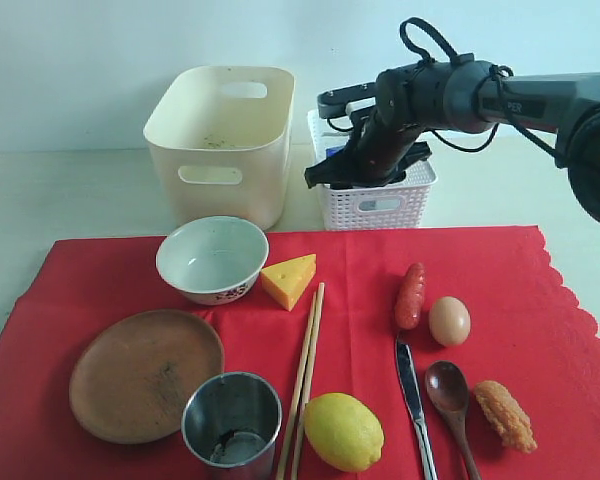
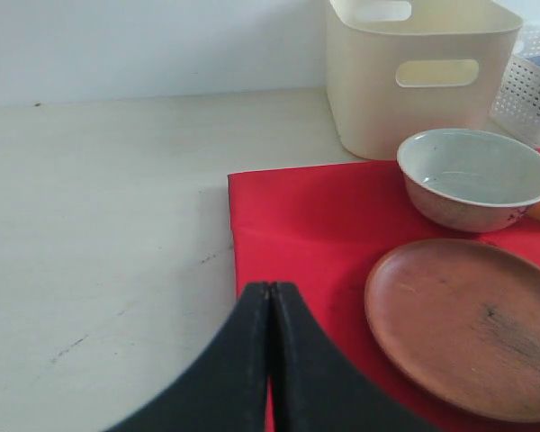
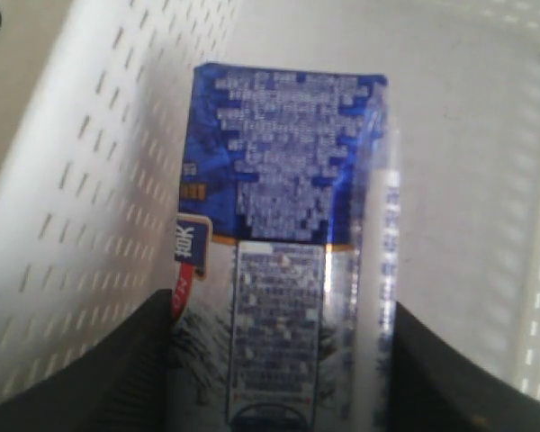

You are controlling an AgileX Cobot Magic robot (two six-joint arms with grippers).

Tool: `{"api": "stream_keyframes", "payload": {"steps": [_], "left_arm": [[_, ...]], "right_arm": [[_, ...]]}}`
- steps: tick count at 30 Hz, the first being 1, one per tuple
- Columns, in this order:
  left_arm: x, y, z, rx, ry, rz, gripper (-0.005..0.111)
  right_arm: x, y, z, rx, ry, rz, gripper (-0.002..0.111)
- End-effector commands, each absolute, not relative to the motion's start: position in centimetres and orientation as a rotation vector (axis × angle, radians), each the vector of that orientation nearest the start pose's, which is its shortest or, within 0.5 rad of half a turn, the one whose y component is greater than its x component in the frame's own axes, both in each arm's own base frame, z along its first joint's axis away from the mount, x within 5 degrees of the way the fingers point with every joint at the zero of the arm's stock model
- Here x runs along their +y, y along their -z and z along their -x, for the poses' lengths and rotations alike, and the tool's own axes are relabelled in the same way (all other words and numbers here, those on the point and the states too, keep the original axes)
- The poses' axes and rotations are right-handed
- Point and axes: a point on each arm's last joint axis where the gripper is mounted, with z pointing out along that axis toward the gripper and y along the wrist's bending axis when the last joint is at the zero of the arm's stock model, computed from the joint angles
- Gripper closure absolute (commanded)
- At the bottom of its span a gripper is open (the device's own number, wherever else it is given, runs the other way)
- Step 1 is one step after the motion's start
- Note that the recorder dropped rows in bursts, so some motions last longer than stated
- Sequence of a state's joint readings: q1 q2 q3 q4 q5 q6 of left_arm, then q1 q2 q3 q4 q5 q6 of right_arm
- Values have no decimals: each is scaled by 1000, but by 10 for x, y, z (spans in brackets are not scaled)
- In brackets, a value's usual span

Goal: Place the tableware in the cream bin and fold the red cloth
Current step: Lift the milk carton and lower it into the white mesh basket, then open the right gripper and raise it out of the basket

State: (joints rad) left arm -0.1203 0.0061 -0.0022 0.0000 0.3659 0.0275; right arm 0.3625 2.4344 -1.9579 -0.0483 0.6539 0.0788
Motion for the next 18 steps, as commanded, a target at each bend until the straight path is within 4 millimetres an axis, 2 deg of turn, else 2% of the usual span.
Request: {"api": "stream_keyframes", "payload": {"steps": [1, 11, 18], "left_arm": [[-6, -181, -53, 1835, 72, -125, 107], [-6, -181, -53, 1835, 72, -125, 107], [-6, -181, -53, 1835, 72, -125, 107]], "right_arm": [[179, -157, -494, 2525, -41, 449, 49], [169, -240, -474, 2469, -12, 435, 48], [158, -292, -449, 2473, 15, 472, 48]]}}
